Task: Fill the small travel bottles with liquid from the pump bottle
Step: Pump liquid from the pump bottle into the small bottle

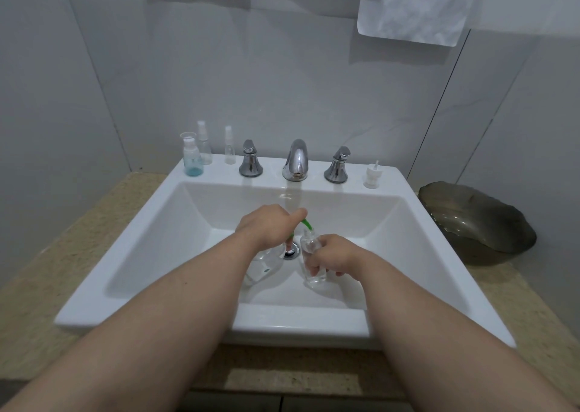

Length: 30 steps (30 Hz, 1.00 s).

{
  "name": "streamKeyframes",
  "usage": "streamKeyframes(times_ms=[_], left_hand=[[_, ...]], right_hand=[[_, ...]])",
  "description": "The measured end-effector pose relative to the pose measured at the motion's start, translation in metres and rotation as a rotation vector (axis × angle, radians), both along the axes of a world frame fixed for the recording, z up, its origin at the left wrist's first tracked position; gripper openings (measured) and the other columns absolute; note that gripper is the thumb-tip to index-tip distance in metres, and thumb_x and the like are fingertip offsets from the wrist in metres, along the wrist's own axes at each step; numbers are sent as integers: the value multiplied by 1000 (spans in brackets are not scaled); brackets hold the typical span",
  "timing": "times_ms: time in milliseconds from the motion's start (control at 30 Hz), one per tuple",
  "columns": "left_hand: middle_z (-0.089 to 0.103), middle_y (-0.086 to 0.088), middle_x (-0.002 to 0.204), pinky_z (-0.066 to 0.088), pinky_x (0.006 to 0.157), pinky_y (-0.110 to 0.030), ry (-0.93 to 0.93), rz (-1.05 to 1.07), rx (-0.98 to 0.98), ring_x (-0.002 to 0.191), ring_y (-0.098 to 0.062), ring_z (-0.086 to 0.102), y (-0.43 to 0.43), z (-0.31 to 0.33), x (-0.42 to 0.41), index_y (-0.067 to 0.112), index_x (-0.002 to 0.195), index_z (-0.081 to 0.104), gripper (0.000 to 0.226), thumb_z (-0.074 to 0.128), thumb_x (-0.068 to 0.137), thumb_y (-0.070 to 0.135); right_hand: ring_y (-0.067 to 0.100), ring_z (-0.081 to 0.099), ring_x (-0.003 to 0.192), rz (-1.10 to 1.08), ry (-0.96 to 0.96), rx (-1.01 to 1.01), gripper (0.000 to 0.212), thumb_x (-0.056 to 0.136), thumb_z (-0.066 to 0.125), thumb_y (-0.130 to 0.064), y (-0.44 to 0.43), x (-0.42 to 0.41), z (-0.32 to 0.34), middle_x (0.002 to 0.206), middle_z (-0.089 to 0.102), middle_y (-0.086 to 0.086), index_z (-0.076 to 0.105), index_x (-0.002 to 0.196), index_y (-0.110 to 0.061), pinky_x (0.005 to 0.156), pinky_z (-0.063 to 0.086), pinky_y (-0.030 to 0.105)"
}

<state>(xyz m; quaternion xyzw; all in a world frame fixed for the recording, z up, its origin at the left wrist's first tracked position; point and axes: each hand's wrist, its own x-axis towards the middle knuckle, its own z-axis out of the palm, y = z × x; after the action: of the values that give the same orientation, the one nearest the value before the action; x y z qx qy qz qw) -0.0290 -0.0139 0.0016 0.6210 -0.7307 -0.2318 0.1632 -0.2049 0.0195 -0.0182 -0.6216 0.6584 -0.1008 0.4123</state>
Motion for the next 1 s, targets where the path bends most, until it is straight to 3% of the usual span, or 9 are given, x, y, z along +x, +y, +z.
streamKeyframes(times_ms=[367, 633, 1000], left_hand=[[70, 1, 79, 45, 68, -33, -35, -10, -12, 77, -24, 63, -2, -1, 1, 17, 60, 72, 66, 34, 95, 57], [69, 0, 81, 45, 68, -33, -58, -15, -26, 77, -22, 62, -3, 0, 0, 19, 56, 73, 64, 36, 97, 51], [72, 5, 78, 48, 78, -37, 39, 19, -18, 80, -20, 65, 1, 0, 5, 16, 62, 75, 80, 30, 96, 72]], right_hand=[[20, 49, 75, 5, -6, -5, 14, 55, 64, -20, 1, 0, 0, 80, 59, -1, 63, 67, -26, 63, 38, 30], [20, 49, 76, 9, -7, -5, 13, 61, 65, -16, 1, -1, 0, 81, 57, -1, 64, 69, -26, 64, 39, 30], [20, 50, 75, 13, -8, 2, 17, 55, 61, -21, 1, 0, 1, 79, 60, -2, 64, 70, -26, 64, 39, 30]])
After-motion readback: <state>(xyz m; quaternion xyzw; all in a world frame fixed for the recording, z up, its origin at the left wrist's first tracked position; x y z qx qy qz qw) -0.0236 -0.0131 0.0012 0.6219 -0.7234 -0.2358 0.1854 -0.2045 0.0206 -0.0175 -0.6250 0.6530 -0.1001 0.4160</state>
